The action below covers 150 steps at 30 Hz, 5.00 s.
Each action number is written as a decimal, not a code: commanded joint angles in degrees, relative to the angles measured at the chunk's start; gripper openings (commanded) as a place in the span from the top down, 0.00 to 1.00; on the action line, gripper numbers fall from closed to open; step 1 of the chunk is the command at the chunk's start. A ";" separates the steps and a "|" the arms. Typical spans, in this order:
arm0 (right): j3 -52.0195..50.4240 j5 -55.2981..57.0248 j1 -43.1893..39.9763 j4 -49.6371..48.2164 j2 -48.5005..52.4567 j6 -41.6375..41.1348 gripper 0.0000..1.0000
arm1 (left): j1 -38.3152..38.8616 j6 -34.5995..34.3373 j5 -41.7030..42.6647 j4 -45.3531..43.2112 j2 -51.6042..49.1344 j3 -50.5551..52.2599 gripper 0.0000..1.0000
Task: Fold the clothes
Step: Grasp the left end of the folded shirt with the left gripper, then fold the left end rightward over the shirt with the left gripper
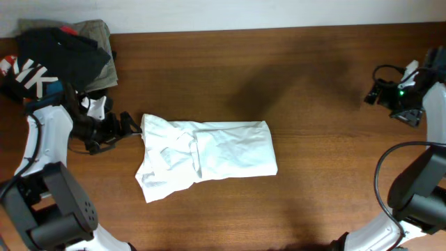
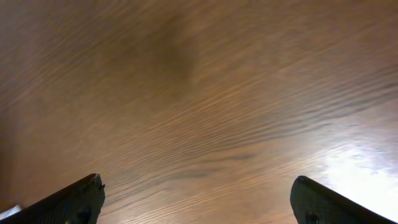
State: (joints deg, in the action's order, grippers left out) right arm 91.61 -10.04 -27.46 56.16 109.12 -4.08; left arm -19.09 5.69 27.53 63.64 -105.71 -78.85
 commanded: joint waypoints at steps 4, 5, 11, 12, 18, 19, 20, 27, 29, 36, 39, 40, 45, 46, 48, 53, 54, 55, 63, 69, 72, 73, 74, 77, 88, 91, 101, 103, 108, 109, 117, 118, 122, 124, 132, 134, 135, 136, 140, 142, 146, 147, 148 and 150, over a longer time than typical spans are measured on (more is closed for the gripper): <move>0.96 1.55 0.07 -0.11 -1.01 -0.07 0.01 | 0.17 5.40 0.57 0.52 -7.85 0.17 0.01; 0.96 1.55 0.07 -0.11 -1.01 -0.07 0.01 | 0.22 7.91 0.79 1.51 -8.96 0.20 0.01; 0.96 1.55 0.07 -0.11 -1.01 -0.04 0.01 | 0.24 12.24 4.66 2.91 -13.53 0.24 0.01; 0.96 1.57 0.07 -0.11 -1.01 -0.04 0.01 | 0.24 12.22 4.70 2.91 -14.29 0.24 0.01; 0.96 1.55 0.07 -0.11 -1.01 -0.04 0.01 | 2.93 12.22 6.16 3.48 -19.56 0.31 0.01; 0.96 1.57 0.07 -0.11 -1.01 -0.07 0.01 | 3.93 12.20 6.14 3.48 -19.87 0.31 0.01; 0.96 1.57 0.07 -0.11 -1.01 -0.07 0.01 | 4.76 12.17 6.14 3.48 -19.91 0.31 0.01; 0.96 1.57 0.07 -0.11 -1.01 -0.04 0.01 | 7.69 11.50 4.17 2.86 -19.96 0.31 0.24; 0.96 1.57 0.07 -0.11 -1.01 -0.04 0.01 | 7.76 11.50 4.17 2.25 -19.96 0.31 0.48; 0.96 1.55 0.07 -0.11 -1.01 -0.04 0.01 | 7.52 2.27 -1.60 1.81 -19.96 -0.76 0.99; 0.96 1.57 0.07 -0.11 -1.01 -0.07 0.01 | 6.95 -3.15 -10.16 5.90 -19.96 -6.25 0.99; 0.96 1.55 0.07 -0.11 -1.01 -0.04 0.01 | 6.80 -4.20 -11.41 7.67 -19.96 -8.72 0.99; 0.96 1.57 0.07 -0.11 -1.01 -0.07 0.01 | 6.97 -9.16 -16.87 20.65 -19.96 -28.87 0.99; 0.96 1.57 0.07 -0.11 -1.01 -0.07 0.01 | 7.15 -9.16 -16.85 23.04 -19.96 -32.04 0.99; 0.96 1.55 0.07 -0.11 -1.01 -0.04 0.01 | 8.11 -9.11 -16.85 28.35 -19.93 -38.29 0.99; 0.96 1.57 0.07 -0.11 -1.01 -0.04 0.01 | 12.37 -9.11 -16.41 32.96 -18.69 -43.36 0.99; 0.96 1.55 0.07 -0.11 -1.01 -0.04 0.01 | 13.51 -9.11 -16.41 33.09 -18.47 -43.36 0.99; 0.96 1.55 0.07 -0.11 -1.01 -0.07 0.01 | 15.19 -9.11 -16.41 33.09 -18.32 -43.36 0.99; 0.96 1.55 0.07 -0.11 -1.01 -0.07 0.01 | 25.88 -9.16 -16.46 32.96 -18.12 -43.36 0.99; 0.96 1.55 0.07 -0.11 -1.01 -0.04 0.01 | 27.30 -12.46 -20.98 33.09 -14.62 -43.36 0.99; 0.96 1.55 0.07 -0.11 -1.01 -0.07 0.01 | 27.30 -13.22 -23.08 33.09 -10.88 -43.36 0.99; 0.96 1.55 0.07 -0.11 -1.01 -0.07 0.01 | 27.30 -13.22 -23.08 33.09 -9.57 -43.36 0.99; 0.96 1.55 0.07 -0.11 -1.01 -0.04 0.01 | 27.30 -13.22 -23.12 33.09 -8.11 -43.36 0.99; 0.96 1.57 0.07 -0.11 -1.01 -0.04 0.01 | 27.30 -13.22 -23.30 33.09 -5.14 -43.36 0.99; 0.96 1.55 0.07 -0.11 -1.01 -0.04 0.01 | 35.21 -15.54 -19.80 26.03 -4.96 -35.69 0.99; 0.96 1.57 0.07 -0.09 -1.01 -0.07 0.01 | 38.07 -18.16 -19.23 20.33 -4.96 -29.24 0.99; 0.96 1.55 0.07 -0.11 -1.01 -0.04 0.01 | 44.83 -20.94 -17.84 8.61 -4.96 -17.59 0.99; 0.96 1.55 0.07 -0.11 -1.01 -0.04 0.01 | 45.55 -21.55 -17.35 6.08 -4.96 -15.06 0.99; 0.96 1.55 0.07 -0.11 -1.01 -0.04 0.01 | 46.60 -21.99 -15.63 -0.35 -4.96 -9.70 0.98; 0.96 1.55 0.07 -0.11 -1.01 -0.04 0.01 | 46.75 -21.99 -15.08 -1.60 -4.96 -8.63 0.98; 0.96 1.57 0.07 -0.11 -1.01 -0.07 0.01 | 46.84 -21.90 -14.40 -3.17 -4.81 -7.74 0.42; 0.96 1.55 0.07 -0.11 -1.01 -0.04 0.01 | 46.84 -20.46 -12.85 -2.86 -4.46 -8.41 0.42; 0.96 1.55 0.07 -0.11 -1.01 -0.04 0.01 | 46.71 -18.86 -12.41 0.13 -0.57 -13.03 0.42; 0.96 1.55 0.07 -0.11 -1.01 -0.04 0.01 | 46.07 -18.88 -17.27 2.19 3.50 -15.85 0.41; 0.96 1.57 0.07 -0.11 -1.01 -0.07 0.01 | 35.43 -18.84 -26.95 8.61 5.57 -14.36 0.29; 0.96 1.55 0.07 -0.11 -1.01 -0.07 0.01 | 34.45 -11.41 -17.92 5.33 2.19 -12.48 0.19; 0.96 1.55 0.07 -0.11 -1.01 -0.07 0.01 | 34.51 -10.29 -15.69 4.72 -0.04 -12.46 0.18; 0.96 1.55 0.07 -0.11 -1.01 -0.04 0.01 | 34.62 -10.27 -15.74 4.15 -1.60 -12.46 0.18; 0.96 1.57 0.07 -0.11 -1.01 -0.07 0.01 | 34.62 -4.90 -12.09 2.43 -7.67 -12.46 0.14; 0.96 1.57 0.07 -0.11 -1.01 -0.04 0.01 | 34.64 -2.38 -8.13 2.49 -8.28 -12.41 0.14; 0.96 1.55 0.07 -0.11 -1.01 -0.04 0.01 | 34.69 -2.36 -8.13 3.04 -8.28 -12.41 0.51; 0.96 1.57 0.07 -0.11 -1.01 -0.04 0.01 | 34.69 -2.36 -8.15 3.23 -8.28 -12.41 0.70; 0.96 1.57 0.07 -0.11 -1.01 -0.04 0.01 | 34.69 -2.36 -8.17 3.30 -8.28 -12.41 0.78; 0.96 1.57 0.07 -0.11 -1.01 -0.04 0.01 | 34.69 -2.36 -8.17 3.82 -8.28 -12.41 1.00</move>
State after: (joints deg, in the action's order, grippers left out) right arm 91.61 -8.99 -27.66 56.07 109.12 -4.10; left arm 15.46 2.46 18.09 66.81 -113.60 -91.44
